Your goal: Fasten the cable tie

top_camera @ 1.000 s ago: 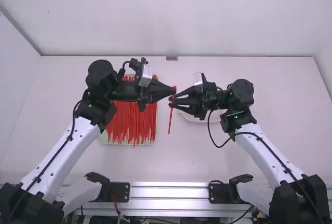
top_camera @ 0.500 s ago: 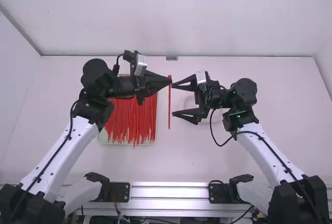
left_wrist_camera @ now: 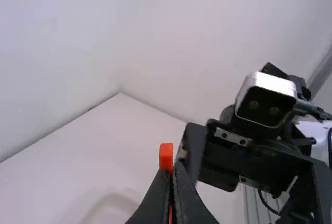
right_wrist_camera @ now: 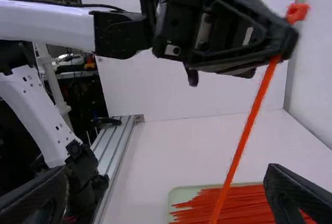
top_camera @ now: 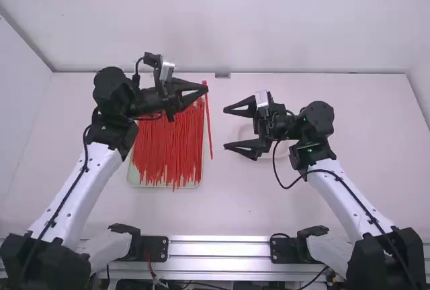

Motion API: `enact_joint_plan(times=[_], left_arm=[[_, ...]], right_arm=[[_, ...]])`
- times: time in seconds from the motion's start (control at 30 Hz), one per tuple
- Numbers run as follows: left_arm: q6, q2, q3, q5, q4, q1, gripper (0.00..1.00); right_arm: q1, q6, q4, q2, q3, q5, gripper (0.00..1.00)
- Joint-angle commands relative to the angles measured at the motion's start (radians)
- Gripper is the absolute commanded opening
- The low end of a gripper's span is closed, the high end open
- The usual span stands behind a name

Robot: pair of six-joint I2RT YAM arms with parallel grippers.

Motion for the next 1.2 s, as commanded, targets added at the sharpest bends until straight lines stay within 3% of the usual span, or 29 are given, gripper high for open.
enact_joint_plan(times=[0.0,0.27,0.6,1.17], left_arm=[[-0.034,0.049,0.067,0.039,-0.001,0.008,0.02],[-0.178,0.266,0.242,0.057,-0.072,0.01,0.02],[-0.452,0.508,0.349,0.13,-0.027,0.013,0.02],[-0.622,0.546,0.346,0.19,-0.158,0.04,0.02]], right_arm=[[0.002,-0.027,0.005,-0.002,0.032,-0.009,1.0],[-0.002,-0.228,-0.129,-0.002,0.031,-0.041,1.0],[-0.002,-0.732,-0.284,-0.001,0.031,-0.058,1.0],[-0.053,-0.933,-0.288,0.0,0.031,-0.06,1.0]])
